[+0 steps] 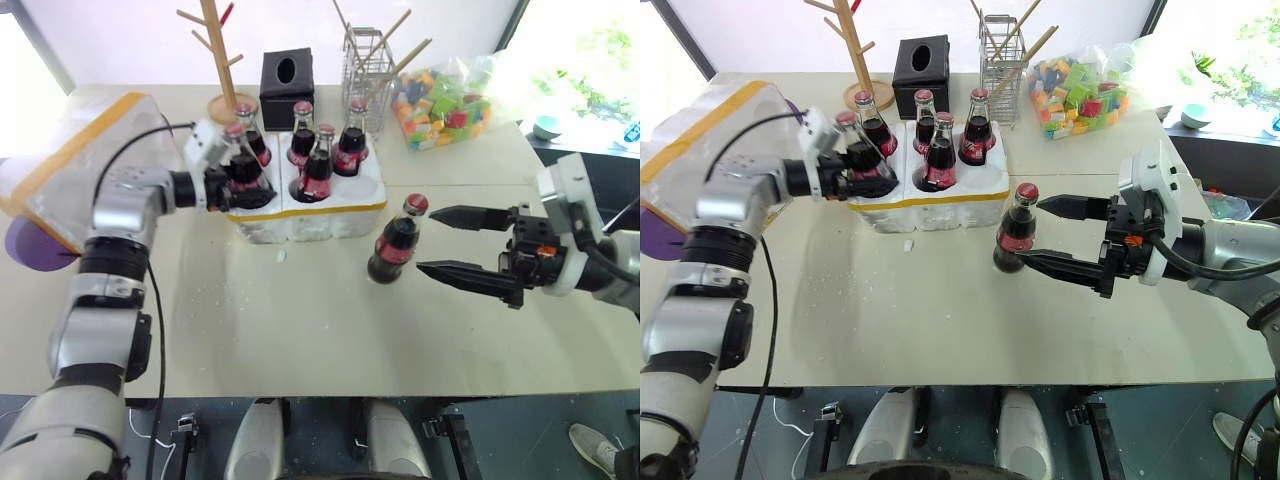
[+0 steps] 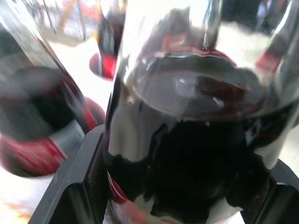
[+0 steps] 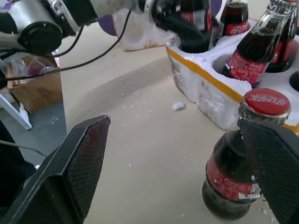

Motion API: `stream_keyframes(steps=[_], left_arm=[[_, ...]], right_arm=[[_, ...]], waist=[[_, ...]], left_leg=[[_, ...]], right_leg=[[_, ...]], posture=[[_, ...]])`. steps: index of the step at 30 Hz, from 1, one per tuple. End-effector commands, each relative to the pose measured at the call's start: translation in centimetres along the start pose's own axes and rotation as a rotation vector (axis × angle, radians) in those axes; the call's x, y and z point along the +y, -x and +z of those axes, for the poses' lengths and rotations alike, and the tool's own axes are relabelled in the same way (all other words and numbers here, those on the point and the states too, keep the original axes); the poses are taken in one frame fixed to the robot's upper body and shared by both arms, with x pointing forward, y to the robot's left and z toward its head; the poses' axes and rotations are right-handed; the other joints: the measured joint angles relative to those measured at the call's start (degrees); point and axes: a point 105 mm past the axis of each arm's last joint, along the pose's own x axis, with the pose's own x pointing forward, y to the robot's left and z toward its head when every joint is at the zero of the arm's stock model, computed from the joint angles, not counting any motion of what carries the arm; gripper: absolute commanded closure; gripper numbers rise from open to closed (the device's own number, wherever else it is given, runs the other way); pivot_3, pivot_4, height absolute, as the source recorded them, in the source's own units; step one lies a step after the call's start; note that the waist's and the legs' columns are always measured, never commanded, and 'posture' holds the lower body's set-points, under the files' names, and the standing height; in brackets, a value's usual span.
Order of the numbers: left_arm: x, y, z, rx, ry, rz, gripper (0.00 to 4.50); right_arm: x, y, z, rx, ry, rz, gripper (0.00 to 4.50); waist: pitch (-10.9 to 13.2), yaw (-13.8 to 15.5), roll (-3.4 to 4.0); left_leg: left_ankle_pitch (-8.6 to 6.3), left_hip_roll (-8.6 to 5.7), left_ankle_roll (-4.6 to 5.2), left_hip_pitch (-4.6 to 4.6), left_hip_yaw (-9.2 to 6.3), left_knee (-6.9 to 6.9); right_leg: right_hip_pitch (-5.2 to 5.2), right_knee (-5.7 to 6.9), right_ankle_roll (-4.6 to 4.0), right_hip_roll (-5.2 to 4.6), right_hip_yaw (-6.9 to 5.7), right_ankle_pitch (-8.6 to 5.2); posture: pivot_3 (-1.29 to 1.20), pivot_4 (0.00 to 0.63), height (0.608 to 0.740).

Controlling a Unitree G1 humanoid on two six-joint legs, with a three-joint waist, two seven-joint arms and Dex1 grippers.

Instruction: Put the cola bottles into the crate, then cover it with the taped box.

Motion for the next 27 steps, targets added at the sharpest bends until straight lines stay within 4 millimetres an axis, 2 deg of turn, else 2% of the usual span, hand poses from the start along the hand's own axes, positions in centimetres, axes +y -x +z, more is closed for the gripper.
stream_keyframes(steps=[1,2,4,8,10,12,16,18,20,23,25,27], left_arm=[[0.6,-0.1,-0.1,0.0,-0.041,0.067,1.7],[0.6,-0.1,-0.2,-0.007,-0.032,0.074,0.68],[0.5,0.2,-0.1,-0.027,-0.025,0.072,0.02],[0.9,2.2,1.9,-0.104,-0.022,0.103,0.02],[0.7,4.3,4.0,-0.178,-0.008,0.098,0.02],[0.2,5.6,5.2,-0.22,0.0,0.085,0.02],[-2.5,9.2,9.0,-0.331,0.041,-0.013,0.02],[-5.3,11.1,10.3,-0.332,0.043,-0.117,0.02],[-7.7,11.3,9.5,-0.254,0.017,-0.188,0.02],[-10.5,10.4,6.8,-0.111,-0.016,-0.26,0.02],[-11.5,9.5,5.3,-0.056,-0.042,-0.27,0.02],[-11.7,8.9,4.5,-0.047,-0.044,-0.259,0.02]], right_arm=[[-0.3,0.1,0.4,-0.014,0.039,-0.016,0.0],[-0.5,0.1,0.4,-0.013,0.04,-0.022,0.0],[-0.9,0.2,0.2,-0.009,0.036,-0.038,0.0],[-1.3,0.6,-0.7,0.007,-0.004,-0.07,0.0],[-1.5,1.1,-1.1,0.011,-0.014,-0.1,0.0],[-1.6,1.3,-1.4,0.014,-0.015,-0.123,0.0],[-2.3,1.6,-2.5,-0.003,-0.067,-0.192,0.0],[-2.6,1.0,-3.6,-0.026,-0.112,-0.228,0.0],[-2.8,0.4,-4.4,-0.033,-0.134,-0.242,0.0],[-3.6,-0.5,-5.6,-0.038,-0.155,-0.272,0.0],[-4.3,-1.1,-6.2,-0.047,-0.172,-0.288,0.0],[-4.6,-1.8,-6.5,-0.056,-0.178,-0.286,0.0]], waist=[[0.0,0.0,0.06],[0.0,0.0,0.06],[-0.1,0.0,0.07],[-0.1,-0.1,0.06],[0.0,-0.3,0.03],[0.0,-0.4,0.04],[0.0,-0.3,0.05],[0.0,-0.6,0.04],[0.0,-1.3,0.05],[-0.1,-1.5,0.13],[-0.1,-1.5,0.13],[-0.1,-1.4,0.12]], left_leg=[[0.0,-0.01,0.0,0.12,0.0,0.0],[0.0,-0.01,0.0,0.17,0.0,0.0],[0.0,-0.01,0.0,0.2,-0.02,0.07],[-0.01,0.02,0.0,0.2,-0.02,0.31],[-0.01,0.03,0.0,0.18,-0.04,0.32],[-0.01,0.03,0.01,0.12,-0.04,0.32],[-0.01,0.03,0.01,0.15,-0.07,0.35],[-0.01,0.04,0.01,0.16,-0.07,0.35],[-0.02,0.04,0.0,0.16,-0.07,0.34],[-0.02,0.03,0.0,0.24,-0.07,0.34],[-0.02,0.03,-0.01,0.36,-0.06,0.34],[-0.02,0.03,-0.01,0.38,-0.05,0.35]], right_leg=[[0.12,-0.01,0.01,-0.01,0.0,0.0],[0.17,0.0,0.01,-0.02,0.0,-0.01],[0.22,0.03,-0.01,-0.02,0.0,-0.01],[0.28,0.11,-0.22,-0.02,0.01,-0.11],[0.27,0.14,-0.18,-0.02,0.01,-0.09],[0.18,0.21,-0.03,-0.01,0.01,-0.01],[0.19,0.29,-0.01,-0.01,0.01,-0.02],[0.19,0.28,-0.04,-0.01,0.01,-0.04],[0.19,0.28,-0.11,-0.02,0.02,-0.09],[0.26,0.29,-0.24,-0.03,0.03,-0.18],[0.35,0.28,-0.27,-0.02,0.05,-0.18],[0.36,0.27,-0.28,-0.02,0.07,-0.18]], posture=[[0.0,0.15,0.74],[0.0,0.15,0.74],[0.0,0.15,0.74],[0.0,0.15,0.74],[0.0,0.15,0.74],[0.0,0.15,0.74],[0.0,0.15,0.74],[0.0,0.15,0.74],[0.0,0.15,0.74],[0.0,0.15,0.74],[0.0,0.15,0.74],[0.0,0.15,0.74]])
